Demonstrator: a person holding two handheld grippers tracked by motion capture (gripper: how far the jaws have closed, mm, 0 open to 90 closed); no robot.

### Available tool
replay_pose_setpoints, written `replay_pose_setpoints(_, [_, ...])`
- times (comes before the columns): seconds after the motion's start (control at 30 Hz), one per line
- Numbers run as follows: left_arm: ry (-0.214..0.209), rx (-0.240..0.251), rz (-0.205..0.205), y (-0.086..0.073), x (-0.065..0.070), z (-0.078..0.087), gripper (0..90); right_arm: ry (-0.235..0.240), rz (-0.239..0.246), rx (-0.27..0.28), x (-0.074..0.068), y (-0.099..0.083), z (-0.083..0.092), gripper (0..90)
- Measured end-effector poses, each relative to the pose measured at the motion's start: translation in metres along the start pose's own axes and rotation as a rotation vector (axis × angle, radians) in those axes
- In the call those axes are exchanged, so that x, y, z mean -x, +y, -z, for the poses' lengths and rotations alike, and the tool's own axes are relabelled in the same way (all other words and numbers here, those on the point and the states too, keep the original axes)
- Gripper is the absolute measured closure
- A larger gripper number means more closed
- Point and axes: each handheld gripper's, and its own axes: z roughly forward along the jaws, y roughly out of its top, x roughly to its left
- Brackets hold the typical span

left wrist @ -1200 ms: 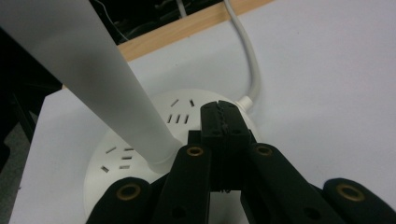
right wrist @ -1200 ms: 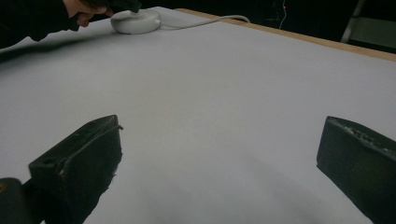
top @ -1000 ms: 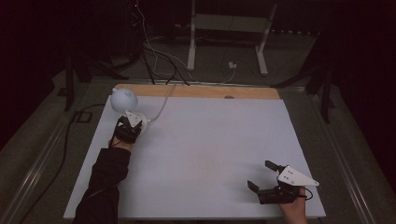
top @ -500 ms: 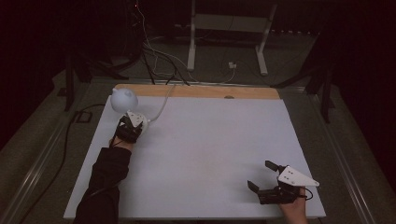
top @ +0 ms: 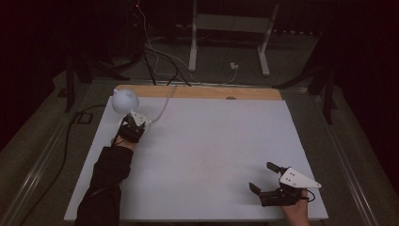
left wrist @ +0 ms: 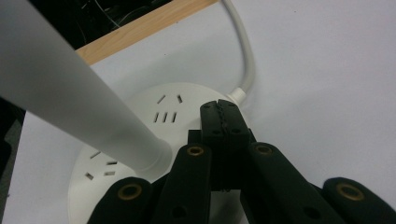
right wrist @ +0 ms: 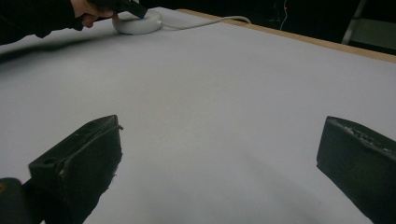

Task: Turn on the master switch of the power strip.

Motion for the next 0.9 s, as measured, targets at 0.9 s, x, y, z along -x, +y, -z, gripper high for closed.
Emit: replay_pose_setpoints(0.9, [-0.052,0.024,-0.013,0.014,0.002,0.012,90.0,-0.004,-0.006,0.006,0.0,0.001,0.002,0.0])
